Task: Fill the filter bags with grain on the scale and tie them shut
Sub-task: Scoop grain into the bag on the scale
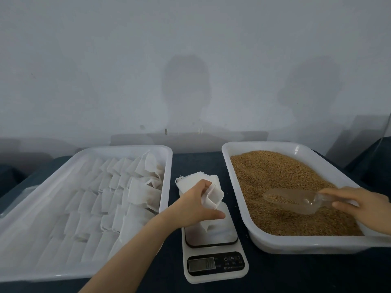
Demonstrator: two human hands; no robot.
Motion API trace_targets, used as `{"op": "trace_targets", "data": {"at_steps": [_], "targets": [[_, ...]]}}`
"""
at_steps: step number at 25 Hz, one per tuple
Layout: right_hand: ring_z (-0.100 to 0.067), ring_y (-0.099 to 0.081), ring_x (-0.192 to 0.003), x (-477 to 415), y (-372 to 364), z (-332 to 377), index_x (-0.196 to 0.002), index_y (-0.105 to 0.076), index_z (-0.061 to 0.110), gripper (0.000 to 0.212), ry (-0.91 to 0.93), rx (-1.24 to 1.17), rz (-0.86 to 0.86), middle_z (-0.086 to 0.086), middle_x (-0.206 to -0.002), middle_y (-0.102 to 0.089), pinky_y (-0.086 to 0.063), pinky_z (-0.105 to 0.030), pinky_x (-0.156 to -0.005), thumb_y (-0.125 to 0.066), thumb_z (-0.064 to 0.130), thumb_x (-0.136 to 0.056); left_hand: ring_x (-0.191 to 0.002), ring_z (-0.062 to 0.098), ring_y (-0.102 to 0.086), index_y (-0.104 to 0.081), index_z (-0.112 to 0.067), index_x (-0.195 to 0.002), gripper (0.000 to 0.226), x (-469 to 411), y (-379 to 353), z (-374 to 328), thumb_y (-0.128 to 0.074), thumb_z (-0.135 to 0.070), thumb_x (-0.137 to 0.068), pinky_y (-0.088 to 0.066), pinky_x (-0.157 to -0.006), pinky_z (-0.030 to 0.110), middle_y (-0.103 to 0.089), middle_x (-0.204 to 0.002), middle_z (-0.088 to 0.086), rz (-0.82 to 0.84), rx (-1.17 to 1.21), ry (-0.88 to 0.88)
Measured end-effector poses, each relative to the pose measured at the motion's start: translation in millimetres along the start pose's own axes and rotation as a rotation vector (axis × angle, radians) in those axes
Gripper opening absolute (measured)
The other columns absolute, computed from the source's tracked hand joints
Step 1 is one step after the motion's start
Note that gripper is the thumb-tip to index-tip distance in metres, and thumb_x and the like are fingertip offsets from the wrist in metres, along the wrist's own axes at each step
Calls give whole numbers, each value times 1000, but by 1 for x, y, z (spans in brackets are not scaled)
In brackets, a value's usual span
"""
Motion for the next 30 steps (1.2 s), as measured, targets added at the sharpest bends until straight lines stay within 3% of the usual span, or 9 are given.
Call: {"op": "trace_targets", "data": {"at_steps": [6, 10, 14, 17, 22, 26, 30], "targets": [[-7, -61, -96, 4, 1, 49, -105, -53, 65, 60, 95, -94, 8, 26, -101, -65, -47, -39, -88, -64, 10, -84, -109, 11, -53, -38, -36, -124, 67, 0, 0, 0, -80, -41, -73, -44, -78, 15, -48, -123, -11, 5, 23, -12], [-2, -58, -96, -3, 2, 94, -105, -52, 58, 51, 196, -82, 8, 26, -101, -64, -44, -24, -81, -64, 13, -84, -110, 11, -52, -37, -39, -122, 64, 0, 0, -1, -79, -40, -74, -43, -75, 13, -48, -124, -12, 5, 34, -21], [-5, -55, -97, -14, -1, 133, -111, -50, 60, 45, 264, -10, 65, 22, -98, -64, -44, -40, -91, -61, 23, -86, -110, 7, -53, -40, -37, -122, 63, 1, 1, -3, -80, -38, -74, -43, -78, 12, -51, -122, -13, 7, 68, -38], [-5, -52, -99, -20, -1, 154, -106, -45, 70, 48, 309, 31, 59, 24, -95, -63, -37, -46, -96, -60, 28, -87, -110, 9, -54, -41, -35, -122, 61, 0, 1, -3, -80, -36, -75, -45, -83, 16, -52, -122, -11, 10, 95, -42], [-2, -47, -100, -25, 5, 168, -96, -44, 75, 51, 336, 67, 26, 27, -95, -60, -25, -41, -100, -60, 28, -87, -102, 8, -58, -43, -31, -121, 60, 1, 6, -6, -79, -39, -75, -50, -80, 17, -55, -115, -11, -43, 96, -65], [-2, -43, -98, -26, 14, 172, -91, -43, 73, 47, 317, 151, 5, 29, -96, -58, -12, -26, -83, -58, 28, -89, -97, 12, -60, -43, -26, -123, 60, -1, 9, -5, -78, -40, -76, -51, -76, 18, -56, -115, -7, -84, 86, -39], [-3, -41, -100, -27, 14, 177, -100, -45, 68, 40, 304, 239, 30, 29, -98, -57, -10, -24, -80, -57, 31, -89, -98, 12, -58, -46, -26, -119, 59, -1, 7, -6, -79, -43, -74, -48, -78, 19, -56, -113, -7, -79, 51, -30]]}}
Point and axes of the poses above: each hand's wrist, its own x-axis away from the middle knuckle, its own y-axis out of the back of the hand, z = x × y, the point moved 7 cm from there along -x, towards the middle knuckle
